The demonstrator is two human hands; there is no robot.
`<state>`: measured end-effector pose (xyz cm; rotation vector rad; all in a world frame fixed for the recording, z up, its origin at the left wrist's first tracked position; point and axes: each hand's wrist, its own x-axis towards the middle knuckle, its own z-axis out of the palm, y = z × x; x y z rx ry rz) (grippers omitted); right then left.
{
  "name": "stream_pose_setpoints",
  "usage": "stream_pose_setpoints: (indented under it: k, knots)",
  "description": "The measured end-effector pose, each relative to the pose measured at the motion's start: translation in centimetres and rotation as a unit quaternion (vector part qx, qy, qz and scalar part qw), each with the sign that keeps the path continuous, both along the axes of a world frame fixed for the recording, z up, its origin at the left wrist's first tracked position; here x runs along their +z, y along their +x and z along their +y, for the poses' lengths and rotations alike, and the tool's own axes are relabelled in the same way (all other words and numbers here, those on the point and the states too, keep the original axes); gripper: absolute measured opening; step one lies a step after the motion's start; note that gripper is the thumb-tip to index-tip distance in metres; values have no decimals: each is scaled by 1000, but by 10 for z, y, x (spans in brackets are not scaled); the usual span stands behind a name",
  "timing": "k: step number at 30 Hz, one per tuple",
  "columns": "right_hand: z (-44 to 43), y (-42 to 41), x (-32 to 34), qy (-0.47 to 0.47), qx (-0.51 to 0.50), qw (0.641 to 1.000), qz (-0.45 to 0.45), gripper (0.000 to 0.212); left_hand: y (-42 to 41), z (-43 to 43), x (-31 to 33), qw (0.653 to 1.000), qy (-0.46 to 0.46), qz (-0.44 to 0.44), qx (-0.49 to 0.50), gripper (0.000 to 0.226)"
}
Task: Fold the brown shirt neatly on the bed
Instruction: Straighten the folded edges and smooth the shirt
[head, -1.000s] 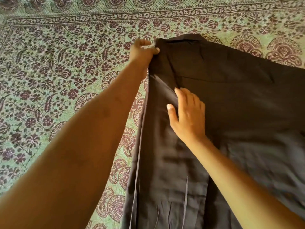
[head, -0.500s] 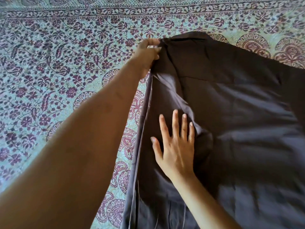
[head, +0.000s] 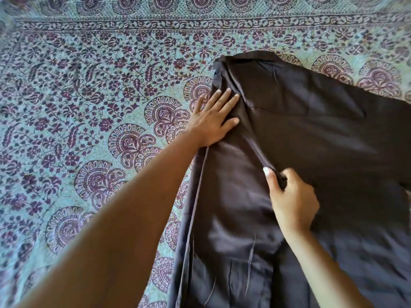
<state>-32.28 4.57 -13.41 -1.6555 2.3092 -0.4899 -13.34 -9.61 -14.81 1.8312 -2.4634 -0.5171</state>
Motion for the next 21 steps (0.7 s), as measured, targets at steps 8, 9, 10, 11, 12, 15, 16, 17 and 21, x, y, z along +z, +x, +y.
stream_pose_setpoints:
  k: [8,9,10,11,12,15,16,17,21]
  knots:
    - [24,-13,7,88,-92,979,-162,43,-3,9,12,995,-15,-14,96,58]
    - [26,-15,9,106,-105,960,-237,44,-5,20,17,991,-40,19,126,56]
    - [32,-17,14,122,-122,931,-322,45,-8,37,22,986,-65,52,146,53]
    - [39,-16,19,125,-140,893,-408,46,-10,58,25,982,-88,76,149,51]
    - [49,-16,22,117,-154,855,-481,48,-13,82,28,981,-102,90,136,50]
    - [78,-16,19,98,-139,817,-550,57,-16,153,20,994,-60,70,60,52]
    - [83,-15,17,97,-127,826,-540,59,-14,169,13,998,-32,32,40,55]
    - [89,-14,16,92,-120,844,-514,60,-12,179,7,1000,-13,-11,24,58]
    - [102,-11,11,16,-158,922,-353,57,-10,170,9,997,40,-67,0,59]
